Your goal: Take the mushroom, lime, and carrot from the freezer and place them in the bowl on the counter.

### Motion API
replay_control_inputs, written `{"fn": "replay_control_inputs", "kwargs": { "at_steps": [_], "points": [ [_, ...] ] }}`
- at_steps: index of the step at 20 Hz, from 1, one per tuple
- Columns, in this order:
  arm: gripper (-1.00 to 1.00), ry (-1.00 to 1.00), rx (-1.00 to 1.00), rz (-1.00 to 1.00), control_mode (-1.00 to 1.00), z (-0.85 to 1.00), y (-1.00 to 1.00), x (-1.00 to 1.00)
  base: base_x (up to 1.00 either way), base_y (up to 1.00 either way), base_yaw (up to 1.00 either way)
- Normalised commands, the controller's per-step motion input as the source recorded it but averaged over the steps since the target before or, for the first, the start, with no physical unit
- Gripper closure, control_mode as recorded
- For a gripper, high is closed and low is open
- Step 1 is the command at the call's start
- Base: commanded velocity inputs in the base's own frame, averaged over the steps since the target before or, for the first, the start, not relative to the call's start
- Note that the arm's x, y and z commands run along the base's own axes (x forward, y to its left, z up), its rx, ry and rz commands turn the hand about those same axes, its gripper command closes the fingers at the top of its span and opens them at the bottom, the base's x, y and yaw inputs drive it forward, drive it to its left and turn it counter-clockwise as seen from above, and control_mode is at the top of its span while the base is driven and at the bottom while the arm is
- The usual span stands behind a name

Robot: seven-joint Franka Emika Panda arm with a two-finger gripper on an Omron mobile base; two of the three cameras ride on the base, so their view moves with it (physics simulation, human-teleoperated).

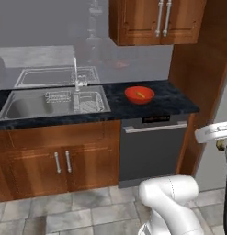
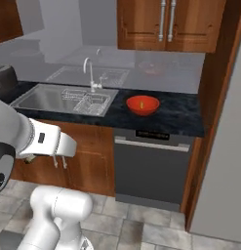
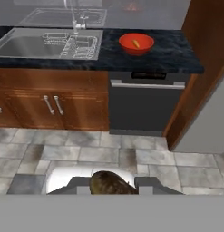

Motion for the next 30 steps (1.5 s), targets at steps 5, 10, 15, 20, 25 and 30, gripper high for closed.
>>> {"fn": "replay_control_inputs", "kwargs": {
  "at_steps": [5, 10, 15, 20, 25, 30],
  "points": [
    [1.00, 0.00, 0.00, 0.00, 1.00, 0.00, 0.00, 0.00, -0.01, 0.99, 0.00],
    [1.00, 0.00, 0.00, 0.00, 1.00, 0.00, 0.00, 0.00, 0.42, 0.36, -0.10],
    [1.00, 0.00, 0.00, 0.00, 1.00, 0.00, 0.00, 0.00, 0.63, -0.29, -0.11],
    [1.00, 0.00, 0.00, 0.00, 1.00, 0.00, 0.00, 0.00, 0.52, -0.65, -0.05],
    [1.00, 0.00, 0.00, 0.00, 1.00, 0.00, 0.00, 0.00, 0.44, -0.77, -0.01],
    [1.00, 0.00, 0.00, 0.00, 1.00, 0.00, 0.00, 0.00, 0.45, -0.55, 0.00]
  ]
}}
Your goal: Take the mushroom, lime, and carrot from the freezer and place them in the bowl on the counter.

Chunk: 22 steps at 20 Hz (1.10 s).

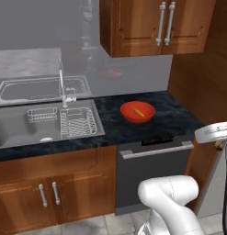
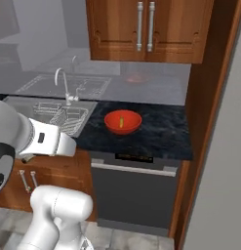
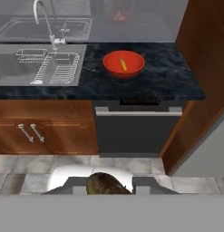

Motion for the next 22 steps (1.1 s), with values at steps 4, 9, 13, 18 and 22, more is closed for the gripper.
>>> {"fn": "replay_control_inputs", "kwargs": {
  "at_steps": [4, 9, 13, 18, 22],
  "points": [
    [1.00, 0.00, 0.00, 0.00, 1.00, 0.00, 0.00, 0.00, 0.51, -0.35, 0.00],
    [1.00, 0.00, 0.00, 0.00, 1.00, 0.00, 0.00, 0.00, 0.66, -0.17, 0.00],
    [1.00, 0.00, 0.00, 0.00, 1.00, 0.00, 0.00, 0.00, 0.72, -0.20, 0.00],
    [1.00, 0.00, 0.00, 0.00, 1.00, 0.00, 0.00, 0.00, 0.60, -0.17, 0.00],
    [1.00, 0.00, 0.00, 0.00, 1.00, 0.00, 0.00, 0.00, 0.56, -0.16, 0.00]
  ]
}}
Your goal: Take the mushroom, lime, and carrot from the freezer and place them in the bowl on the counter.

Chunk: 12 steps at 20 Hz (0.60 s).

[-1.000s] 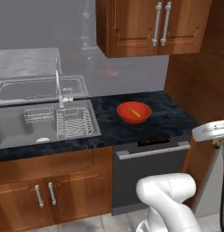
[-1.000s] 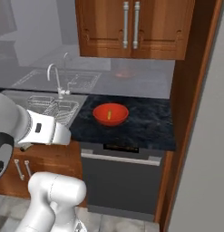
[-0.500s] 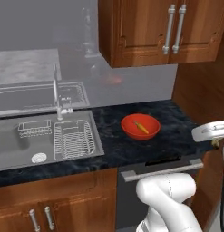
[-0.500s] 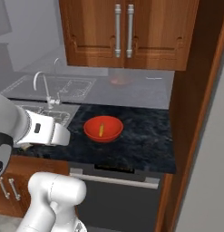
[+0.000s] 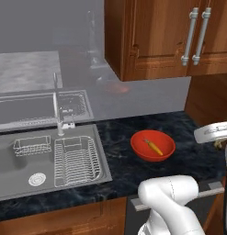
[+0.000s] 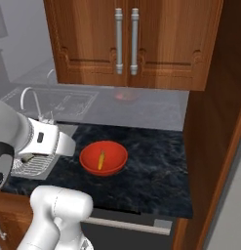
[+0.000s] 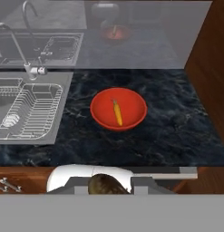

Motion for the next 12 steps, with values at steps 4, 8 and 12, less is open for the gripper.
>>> {"fn": "replay_control_inputs", "kwargs": {
  "at_steps": [4, 8, 12],
  "points": [
    [1.00, 0.00, 0.00, 0.00, 1.00, 0.00, 0.00, 0.00, 0.52, -0.12, 0.00],
    [1.00, 0.00, 0.00, 0.00, 1.00, 0.00, 0.00, 0.00, 0.48, -0.09, 0.00],
    [1.00, 0.00, 0.00, 0.00, -1.00, -0.17, -0.02, 0.28, 0.20, -0.03, 0.00]
  ]
}}
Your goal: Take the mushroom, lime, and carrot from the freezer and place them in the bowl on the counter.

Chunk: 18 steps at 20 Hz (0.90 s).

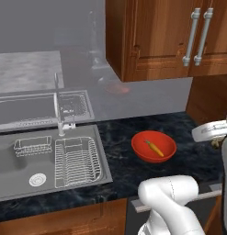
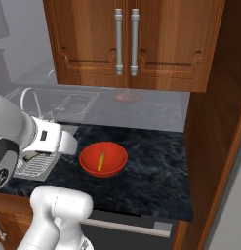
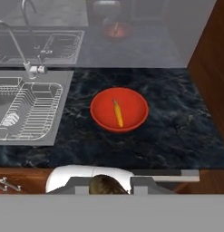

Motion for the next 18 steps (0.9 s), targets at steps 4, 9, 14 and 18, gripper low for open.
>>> {"fn": "replay_control_inputs", "kwargs": {
  "at_steps": [4, 9, 14, 18],
  "points": [
    [1.00, 0.00, 0.00, 0.00, -1.00, -0.38, 0.00, 0.76, 0.00, 0.00, 0.00],
    [1.00, 0.01, 0.00, 0.00, -1.00, -0.62, -0.01, 0.69, 0.00, 0.00, 0.00],
    [1.00, 0.02, 0.00, 0.00, -1.00, -0.67, 0.00, 0.68, 0.00, 0.00, 0.00],
    [1.00, 0.07, 0.00, 0.00, -1.00, -0.62, 0.00, 0.64, 0.00, 0.00, 0.00]
  ]
}}
